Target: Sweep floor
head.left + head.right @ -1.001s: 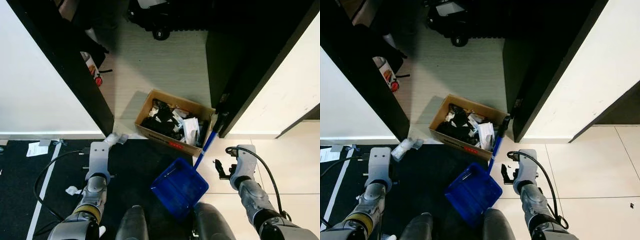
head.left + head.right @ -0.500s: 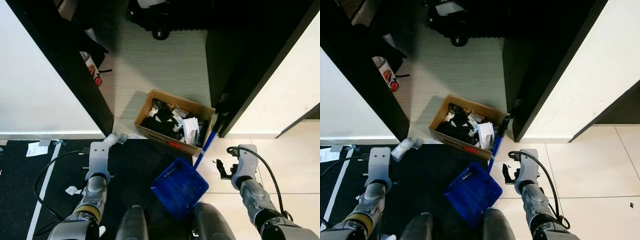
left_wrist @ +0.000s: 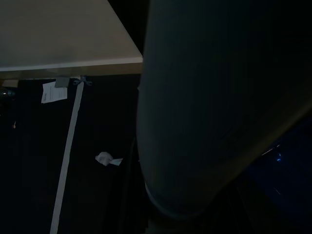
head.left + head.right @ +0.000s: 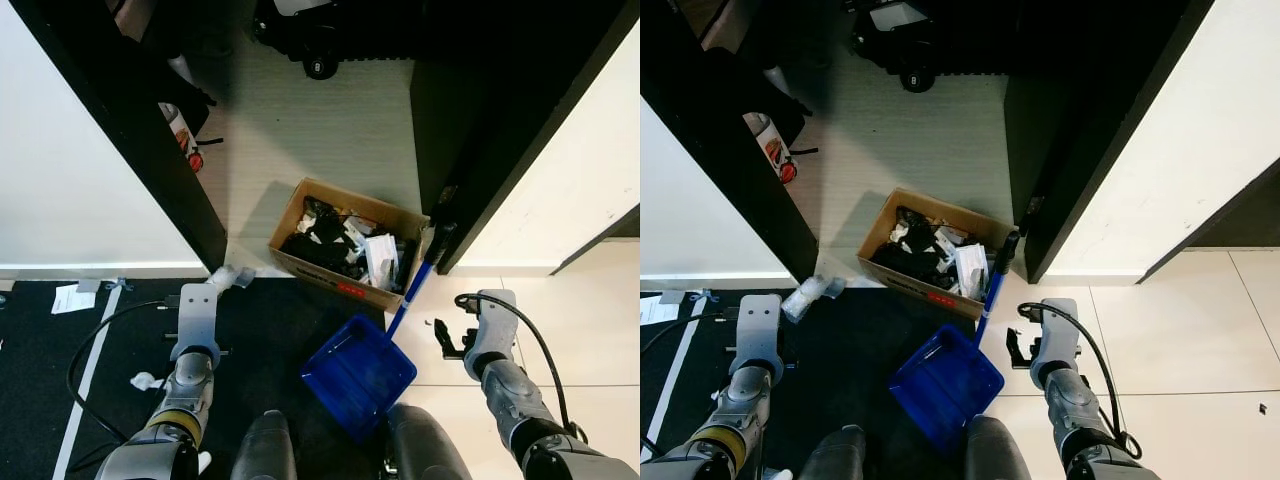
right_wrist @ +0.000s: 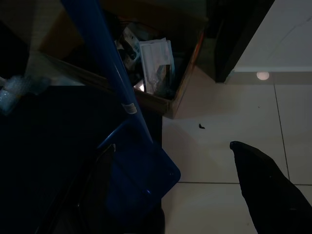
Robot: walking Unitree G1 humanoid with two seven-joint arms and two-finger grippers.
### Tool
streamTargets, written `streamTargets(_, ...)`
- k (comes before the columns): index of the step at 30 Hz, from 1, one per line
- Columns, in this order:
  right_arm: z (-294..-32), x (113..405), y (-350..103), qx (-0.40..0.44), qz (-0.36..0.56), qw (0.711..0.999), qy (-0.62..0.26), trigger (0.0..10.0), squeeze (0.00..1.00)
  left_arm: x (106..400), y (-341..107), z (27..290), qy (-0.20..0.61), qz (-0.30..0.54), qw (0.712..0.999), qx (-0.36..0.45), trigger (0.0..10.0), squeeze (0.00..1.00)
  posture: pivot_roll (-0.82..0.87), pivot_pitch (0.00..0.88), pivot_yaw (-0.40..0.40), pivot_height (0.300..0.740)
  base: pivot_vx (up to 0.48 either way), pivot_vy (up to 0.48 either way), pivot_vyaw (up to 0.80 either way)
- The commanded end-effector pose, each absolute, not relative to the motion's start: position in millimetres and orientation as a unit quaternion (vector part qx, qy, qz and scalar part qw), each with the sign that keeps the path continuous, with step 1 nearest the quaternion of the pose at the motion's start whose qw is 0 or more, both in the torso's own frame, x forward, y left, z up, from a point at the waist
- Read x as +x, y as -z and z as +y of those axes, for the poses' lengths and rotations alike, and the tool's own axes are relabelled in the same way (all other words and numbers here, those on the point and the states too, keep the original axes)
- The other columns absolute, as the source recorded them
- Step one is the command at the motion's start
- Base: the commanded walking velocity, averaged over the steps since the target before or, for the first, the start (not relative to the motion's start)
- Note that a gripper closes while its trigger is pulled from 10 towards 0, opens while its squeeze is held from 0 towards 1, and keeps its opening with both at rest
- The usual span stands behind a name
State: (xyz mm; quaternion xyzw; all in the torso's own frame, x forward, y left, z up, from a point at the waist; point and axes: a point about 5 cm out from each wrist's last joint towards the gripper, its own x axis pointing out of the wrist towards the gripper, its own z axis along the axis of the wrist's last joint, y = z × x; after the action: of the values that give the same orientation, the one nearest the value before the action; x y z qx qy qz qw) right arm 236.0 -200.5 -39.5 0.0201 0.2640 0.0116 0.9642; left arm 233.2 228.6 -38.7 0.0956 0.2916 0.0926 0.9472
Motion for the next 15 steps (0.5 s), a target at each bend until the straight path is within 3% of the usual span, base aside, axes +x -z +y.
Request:
streamTargets(1, -202.9, 232.6, 41.0, 0.023, 0.264, 0.964, -0.004, 10.0, 0.00, 225.6, 45.8, 222.8, -0.087, 0.305, 0.946, 0.067, 10.0, 0.00, -0.05, 0.110, -0.004, 0.740, 0.000, 0.000, 0.00)
streamTargets(15, -203.1, 234.0, 40.2, 0.019, 0.264, 0.964, -0.004, 10.0, 0.00, 227.1, 45.0, 222.2, -0.085, 0.303, 0.947, 0.065, 10.0, 0.00, -0.05, 0.110, -0.004, 0.740, 0.000, 0.000, 0.00)
